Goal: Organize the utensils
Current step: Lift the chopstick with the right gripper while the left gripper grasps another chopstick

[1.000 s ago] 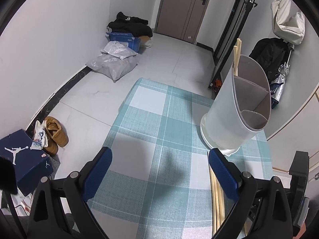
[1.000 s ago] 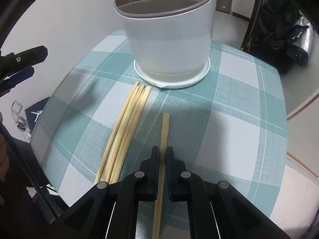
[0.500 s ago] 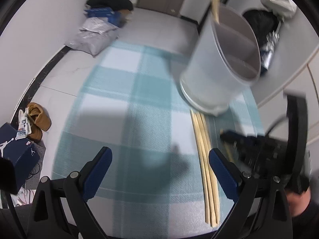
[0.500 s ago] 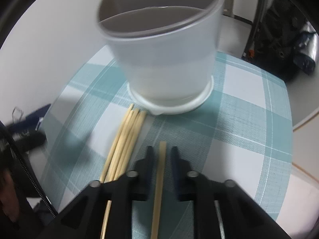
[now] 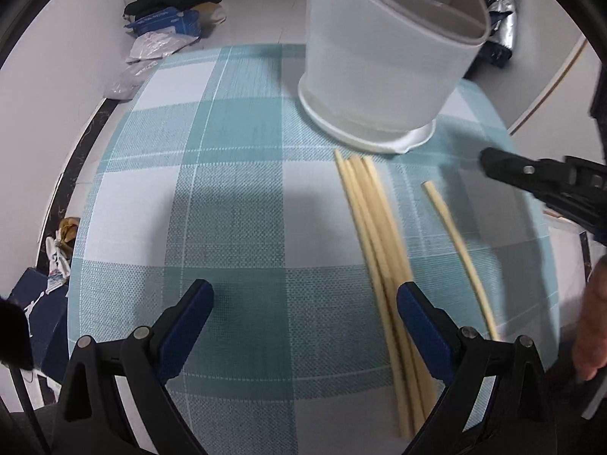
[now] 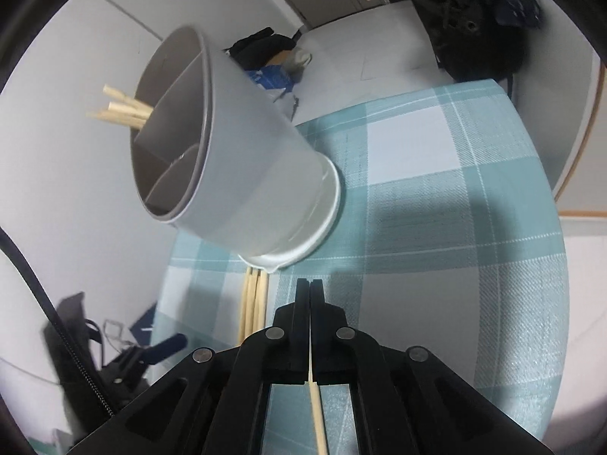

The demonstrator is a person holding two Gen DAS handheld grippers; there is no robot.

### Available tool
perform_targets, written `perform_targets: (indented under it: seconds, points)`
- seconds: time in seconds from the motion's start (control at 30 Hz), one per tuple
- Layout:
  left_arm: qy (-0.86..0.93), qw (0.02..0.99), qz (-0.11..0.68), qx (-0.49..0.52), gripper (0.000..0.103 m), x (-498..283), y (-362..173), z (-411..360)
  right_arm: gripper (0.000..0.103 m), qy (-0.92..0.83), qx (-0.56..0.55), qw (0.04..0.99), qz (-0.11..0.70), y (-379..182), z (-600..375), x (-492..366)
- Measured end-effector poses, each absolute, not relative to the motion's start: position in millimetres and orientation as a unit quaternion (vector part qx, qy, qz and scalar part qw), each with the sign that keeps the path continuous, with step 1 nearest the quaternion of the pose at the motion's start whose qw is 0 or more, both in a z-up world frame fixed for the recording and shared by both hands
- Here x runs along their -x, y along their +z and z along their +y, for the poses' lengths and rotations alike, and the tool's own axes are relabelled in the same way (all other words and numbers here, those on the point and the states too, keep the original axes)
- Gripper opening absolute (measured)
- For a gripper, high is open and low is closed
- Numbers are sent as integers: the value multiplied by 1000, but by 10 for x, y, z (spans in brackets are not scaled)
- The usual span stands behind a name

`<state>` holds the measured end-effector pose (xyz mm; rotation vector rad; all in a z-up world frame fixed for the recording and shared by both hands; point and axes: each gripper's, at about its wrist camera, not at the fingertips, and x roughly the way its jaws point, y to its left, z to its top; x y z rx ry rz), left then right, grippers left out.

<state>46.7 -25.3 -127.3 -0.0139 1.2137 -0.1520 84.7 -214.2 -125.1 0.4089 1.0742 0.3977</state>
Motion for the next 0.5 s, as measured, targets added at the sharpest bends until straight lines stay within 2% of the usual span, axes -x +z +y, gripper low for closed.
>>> perform_targets:
  seconds: [0.3, 0.47, 0.5]
  points:
    - [-52, 815, 578, -1, 95, -514, -1293, -234, 6, 198, -30, 839, 506, -1244, -1662, -649]
    - [-46, 814, 579, -23, 91, -500, -1308, -244, 29, 194, 4, 840, 507, -1285, -1513, -585]
    - [-47, 814, 579, -23, 91, -490, -1307, -234, 29, 190, 10, 841, 507, -1300, -1488, -593]
